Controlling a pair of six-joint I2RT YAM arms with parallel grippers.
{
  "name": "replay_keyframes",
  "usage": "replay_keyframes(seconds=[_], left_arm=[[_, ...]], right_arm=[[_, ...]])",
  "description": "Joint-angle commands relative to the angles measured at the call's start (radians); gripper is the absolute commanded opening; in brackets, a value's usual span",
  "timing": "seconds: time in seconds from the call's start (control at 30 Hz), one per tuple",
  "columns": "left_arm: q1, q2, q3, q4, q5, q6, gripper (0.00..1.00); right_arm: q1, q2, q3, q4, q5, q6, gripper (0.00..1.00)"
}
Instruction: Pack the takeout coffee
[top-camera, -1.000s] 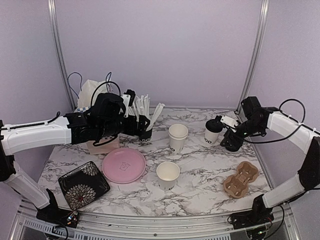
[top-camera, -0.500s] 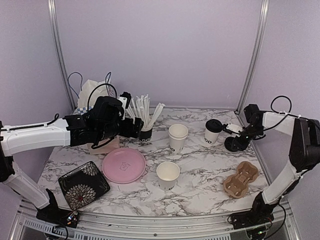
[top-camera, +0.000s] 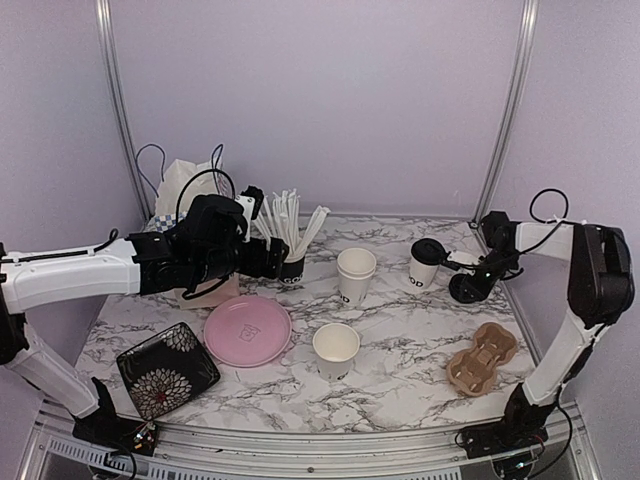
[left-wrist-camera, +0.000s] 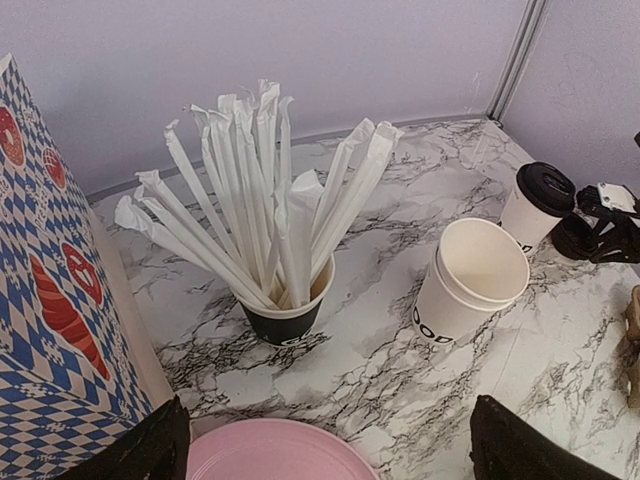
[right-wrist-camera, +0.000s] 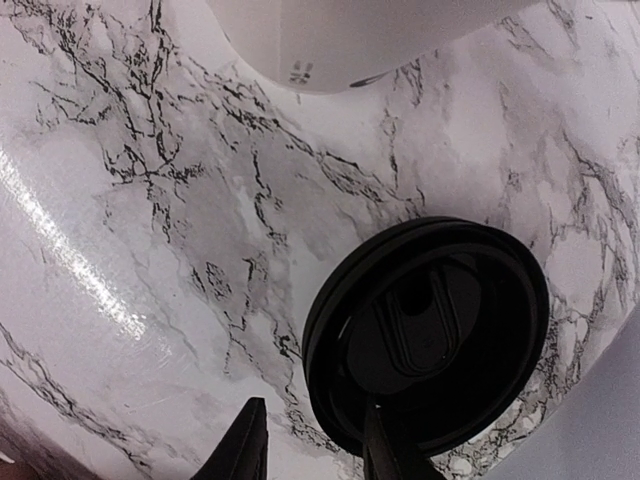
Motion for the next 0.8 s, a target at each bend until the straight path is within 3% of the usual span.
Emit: replay_keyframes(seconds=[0.0,0.57,0.77], left_arm=[[0.004,-0.034,-0.014,0.021,0.009,-0.005,0.99],[0.003,-0.033,-0.024,0.019,0.035,-0.01,0.99],[0.004,-0.037,-0.029,0.019,0.044,-0.015,0.99]], right_arm=[[-0.005,0.018,0.046,-0.004,-0.002,-0.007,0.3],[-0.005,0.058,0.072,-0.028,-0.002,-0.005,0.22],[-0.005,0.013,0.064,-0.026,-0.023,-0.011,0.24]])
